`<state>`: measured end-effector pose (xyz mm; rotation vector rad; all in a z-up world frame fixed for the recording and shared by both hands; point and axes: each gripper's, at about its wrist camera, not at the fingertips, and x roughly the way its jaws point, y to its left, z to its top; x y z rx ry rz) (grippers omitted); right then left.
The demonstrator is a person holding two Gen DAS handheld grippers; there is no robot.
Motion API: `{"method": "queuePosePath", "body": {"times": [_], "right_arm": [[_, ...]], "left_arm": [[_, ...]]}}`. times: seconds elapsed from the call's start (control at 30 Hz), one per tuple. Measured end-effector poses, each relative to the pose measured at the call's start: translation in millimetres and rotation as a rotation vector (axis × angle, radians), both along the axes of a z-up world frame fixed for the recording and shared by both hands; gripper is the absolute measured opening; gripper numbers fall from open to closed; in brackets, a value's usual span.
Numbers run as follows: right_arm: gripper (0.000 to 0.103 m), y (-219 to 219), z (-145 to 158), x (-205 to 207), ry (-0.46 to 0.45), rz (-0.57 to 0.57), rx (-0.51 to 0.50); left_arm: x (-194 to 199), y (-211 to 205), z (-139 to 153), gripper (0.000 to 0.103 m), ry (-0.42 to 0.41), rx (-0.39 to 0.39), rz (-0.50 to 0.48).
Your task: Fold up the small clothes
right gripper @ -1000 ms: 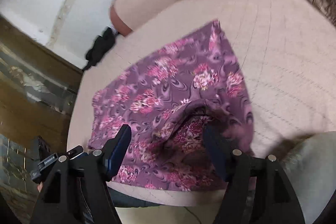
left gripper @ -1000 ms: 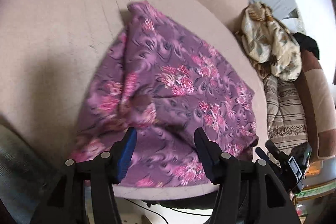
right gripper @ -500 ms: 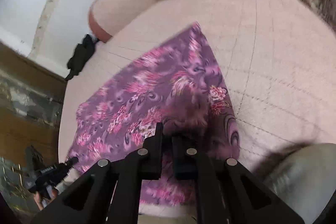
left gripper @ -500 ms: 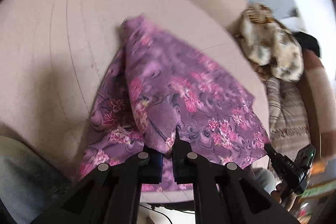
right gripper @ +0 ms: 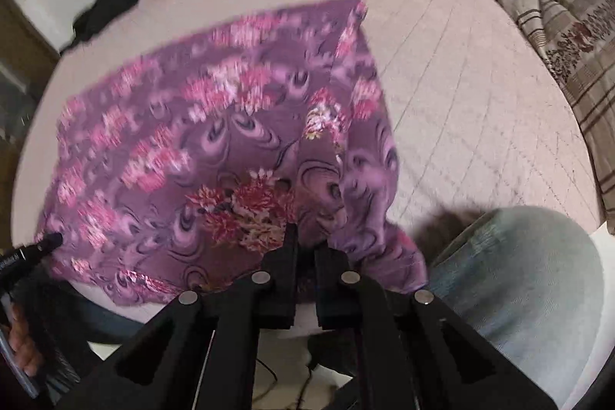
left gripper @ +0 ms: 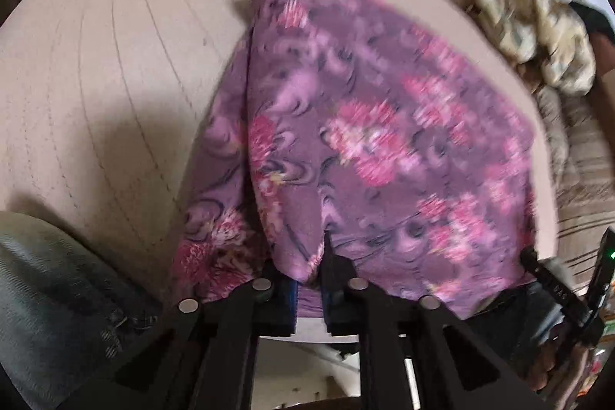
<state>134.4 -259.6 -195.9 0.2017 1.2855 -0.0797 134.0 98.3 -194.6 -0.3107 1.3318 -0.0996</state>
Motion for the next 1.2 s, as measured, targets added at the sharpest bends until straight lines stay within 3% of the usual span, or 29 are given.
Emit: {"method": "queuePosePath", "body": {"times": [0.07,0.1,0.17,0.2,0.3,0.37,0.43,0.5,0.57,0.67,0.8,0.83,0.87,0.9,1.03,1.1,1.2], "right_arm": [[0.010,-11,5,-4,-0.021,-0.032,0.093],[0.014,-16,13,-8,-0.054,-0.042,0.118],[0.047,-28,37,-20,-0.123,-0.047,0.172],[0.053,-35,49,-26,-0.158,-0.056,0.172],[0.055,-49,69,-22,-0.209,-0.059,0.120],[0.055,-57,64,-4,-0.204,-0.069,0.125],[0.053,-56,53,6,-0.160,-0.063,0.110],[0.039,-48,29,20,-0.076,-0.070,0.101],[0.019,-45,16,20,-0.045,-0.065,0.135],[0.017,-35,10,15,-0.040,-0.032,0.072],[0.016,-30,-1,22,-0.003,-0.009,0.050],[0.005,-30,-3,24,0.004,-0.009,0.042],[0.004,-29,-2,23,-0.003,-0.012,0.036],[0.004,-29,5,20,-0.027,-0.016,0.024],[0.004,-32,39,-1,-0.113,-0.042,-0.066],[0.004,-31,42,-4,-0.099,-0.035,-0.079],[0.004,-34,18,14,-0.016,-0.022,-0.100]], "left_arm": [[-3,-2,10,0.020,-0.028,0.010,-0.007],[-6,-2,17,0.030,-0.048,0.027,-0.017],[-15,1,37,0.039,-0.111,0.042,-0.033],[-18,3,44,0.040,-0.132,0.040,-0.034],[-15,12,57,0.047,-0.169,0.030,-0.006],[1,12,56,0.047,-0.164,0.059,0.006],[12,10,46,0.047,-0.149,0.069,-0.002],[23,7,28,0.046,-0.110,0.091,-0.024],[23,12,20,0.040,-0.081,0.075,-0.015],[21,18,23,0.038,-0.108,0.052,0.000],[27,20,14,0.038,-0.083,0.035,0.007],[27,18,12,0.033,-0.077,0.047,-0.001],[27,17,14,0.010,-0.075,0.051,-0.006],[25,17,16,0.004,-0.073,0.043,-0.007],[8,22,37,0.004,-0.118,0.048,0.013],[9,20,32,0.004,-0.091,0.085,0.007],[20,11,11,0.005,-0.033,0.173,-0.005]]}}
